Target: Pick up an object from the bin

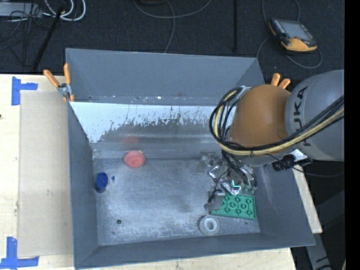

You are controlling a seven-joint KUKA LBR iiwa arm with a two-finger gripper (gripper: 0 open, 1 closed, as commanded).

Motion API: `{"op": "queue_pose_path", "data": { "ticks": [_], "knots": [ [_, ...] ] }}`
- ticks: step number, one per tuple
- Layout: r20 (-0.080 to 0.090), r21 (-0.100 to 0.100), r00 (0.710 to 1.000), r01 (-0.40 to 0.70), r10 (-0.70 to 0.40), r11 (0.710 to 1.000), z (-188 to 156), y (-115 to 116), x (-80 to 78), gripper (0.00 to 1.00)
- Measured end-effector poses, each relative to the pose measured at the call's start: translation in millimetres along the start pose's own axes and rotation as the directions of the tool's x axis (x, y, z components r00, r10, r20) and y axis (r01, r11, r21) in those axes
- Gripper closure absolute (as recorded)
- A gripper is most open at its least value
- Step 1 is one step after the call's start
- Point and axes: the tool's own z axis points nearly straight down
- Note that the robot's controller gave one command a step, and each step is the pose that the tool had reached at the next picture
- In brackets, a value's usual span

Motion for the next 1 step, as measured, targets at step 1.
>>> {"op": "queue_pose_path", "data": {
  "ticks": [1],
  "knots": [
    [0.007, 0.004, 1.0, 0.011, -0.011, 1.0, 22.8, -139.4, 7.6, 0.0]
  ]
}}
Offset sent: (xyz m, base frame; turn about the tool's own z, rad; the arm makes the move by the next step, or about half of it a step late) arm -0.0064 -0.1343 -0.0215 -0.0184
